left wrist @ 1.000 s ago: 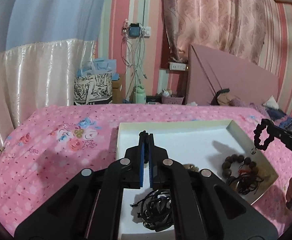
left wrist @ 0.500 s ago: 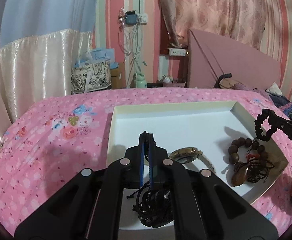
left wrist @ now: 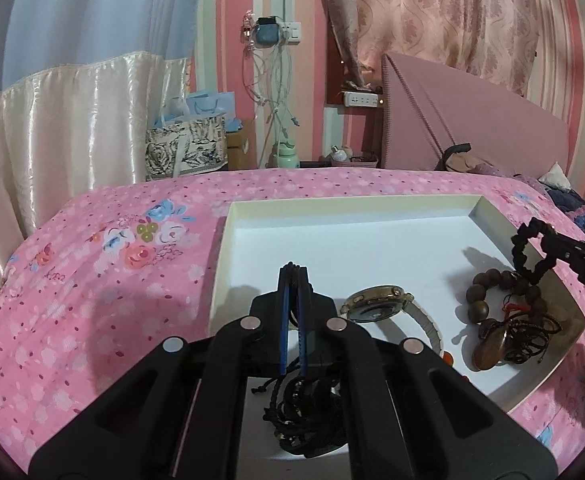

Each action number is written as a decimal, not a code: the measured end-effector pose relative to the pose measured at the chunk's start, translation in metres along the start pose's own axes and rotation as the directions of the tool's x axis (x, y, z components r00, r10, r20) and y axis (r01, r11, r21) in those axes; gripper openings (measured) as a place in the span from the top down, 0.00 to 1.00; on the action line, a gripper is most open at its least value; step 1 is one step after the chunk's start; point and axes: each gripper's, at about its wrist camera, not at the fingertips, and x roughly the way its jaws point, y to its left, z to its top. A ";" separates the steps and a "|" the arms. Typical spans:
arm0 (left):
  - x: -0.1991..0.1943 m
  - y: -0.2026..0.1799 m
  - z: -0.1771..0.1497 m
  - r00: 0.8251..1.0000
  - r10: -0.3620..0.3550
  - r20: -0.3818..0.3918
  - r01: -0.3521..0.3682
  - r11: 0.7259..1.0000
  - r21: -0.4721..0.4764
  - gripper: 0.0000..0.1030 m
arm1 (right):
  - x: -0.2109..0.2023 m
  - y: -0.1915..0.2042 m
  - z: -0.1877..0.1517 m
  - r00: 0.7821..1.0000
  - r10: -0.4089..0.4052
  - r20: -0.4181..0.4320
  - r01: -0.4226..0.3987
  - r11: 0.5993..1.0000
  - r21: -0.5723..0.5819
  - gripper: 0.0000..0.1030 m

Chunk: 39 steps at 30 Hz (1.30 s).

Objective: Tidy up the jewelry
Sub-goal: 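Carry the jade pendant and scrunchie into the white tray and release both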

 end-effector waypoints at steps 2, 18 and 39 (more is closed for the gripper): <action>0.000 0.001 -0.001 1.000 0.003 0.002 -0.003 1.000 0.002 0.99 | 0.001 0.000 0.000 1.000 -0.001 -0.008 0.000 1.000 -0.002 0.85; 0.004 0.006 0.000 1.000 0.011 -0.018 -0.011 1.000 -0.018 0.98 | 0.011 0.002 -0.003 0.998 0.009 -0.057 -0.010 1.000 -0.013 0.85; -0.023 -0.001 0.003 0.991 -0.004 0.135 0.004 1.000 -0.006 0.59 | -0.008 0.003 0.002 1.000 0.013 0.019 -0.012 1.000 -0.011 0.64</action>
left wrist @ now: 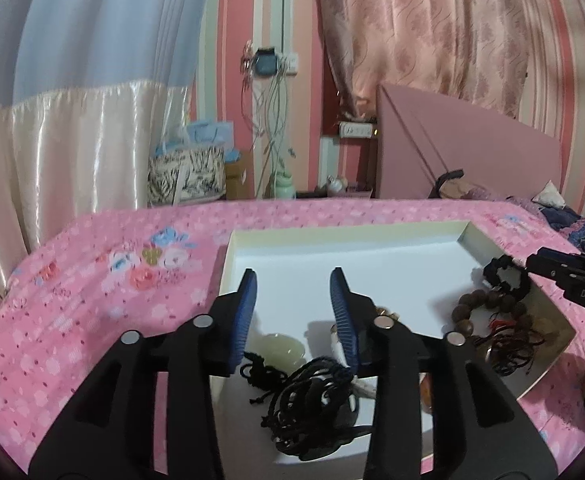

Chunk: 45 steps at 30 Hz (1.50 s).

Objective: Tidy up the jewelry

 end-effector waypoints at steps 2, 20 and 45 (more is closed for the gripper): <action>-0.006 -0.003 0.005 0.999 0.018 0.031 -0.019 0.999 0.026 0.55 | -0.006 -0.001 0.004 1.000 0.017 0.014 -0.017 1.000 0.005 0.64; -0.152 -0.002 -0.007 0.968 0.167 0.187 -0.159 0.986 -0.058 0.03 | -0.137 0.034 -0.057 0.990 0.038 0.139 -0.029 0.997 -0.067 0.23; -0.172 -0.018 -0.069 0.972 0.193 0.131 -0.186 0.981 -0.061 0.03 | -0.160 0.038 -0.098 0.988 -0.024 0.150 0.024 1.000 -0.002 0.13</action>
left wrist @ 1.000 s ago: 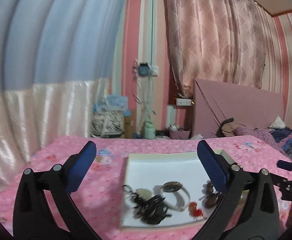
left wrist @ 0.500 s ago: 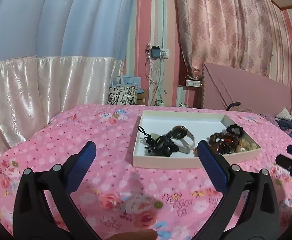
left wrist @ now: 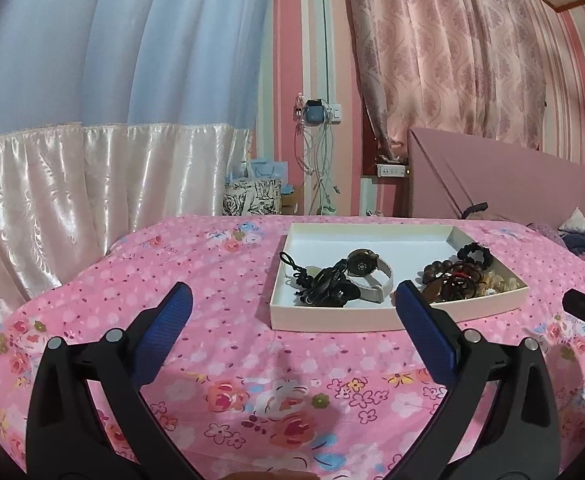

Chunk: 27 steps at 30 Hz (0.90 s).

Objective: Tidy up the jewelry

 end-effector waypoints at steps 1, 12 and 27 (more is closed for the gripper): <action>0.001 -0.001 -0.001 1.000 0.000 -0.003 0.000 1.000 0.003 0.03 | 0.000 0.000 0.000 1.000 -0.002 0.001 0.002 1.000 0.000 0.13; 0.002 -0.004 0.000 1.000 0.002 -0.005 -0.002 1.000 0.019 0.03 | -0.001 0.000 0.001 1.000 -0.005 -0.004 0.005 1.000 -0.001 0.13; -0.005 -0.002 0.001 1.000 -0.014 0.010 0.014 1.000 0.013 0.03 | -0.001 -0.004 0.002 1.000 -0.006 0.005 0.006 1.000 0.017 0.10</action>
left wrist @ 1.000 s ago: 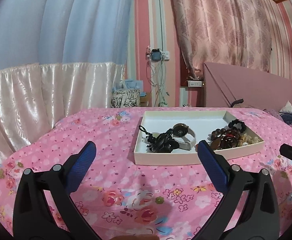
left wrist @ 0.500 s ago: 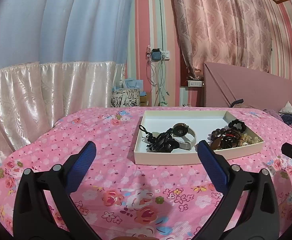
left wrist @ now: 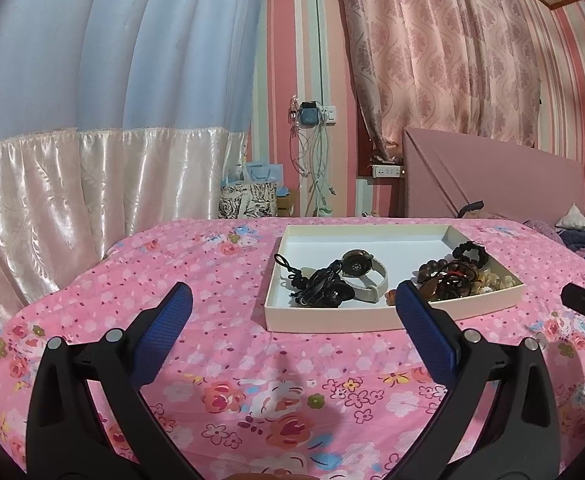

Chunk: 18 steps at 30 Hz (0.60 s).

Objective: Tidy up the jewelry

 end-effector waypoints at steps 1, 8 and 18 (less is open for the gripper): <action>0.001 0.000 0.001 1.000 -0.001 -0.002 0.001 1.000 -0.002 0.03 | 0.000 0.000 0.000 1.000 0.001 -0.002 -0.001 1.000 0.001 0.10; 0.001 -0.003 0.000 1.000 -0.022 0.000 0.022 1.000 0.013 0.03 | 0.001 0.003 -0.001 1.000 -0.002 -0.005 0.002 1.000 -0.014 0.10; 0.000 0.000 0.000 1.000 -0.022 0.004 0.022 1.000 -0.006 0.03 | -0.001 0.003 -0.001 1.000 -0.009 0.001 0.009 1.000 -0.018 0.10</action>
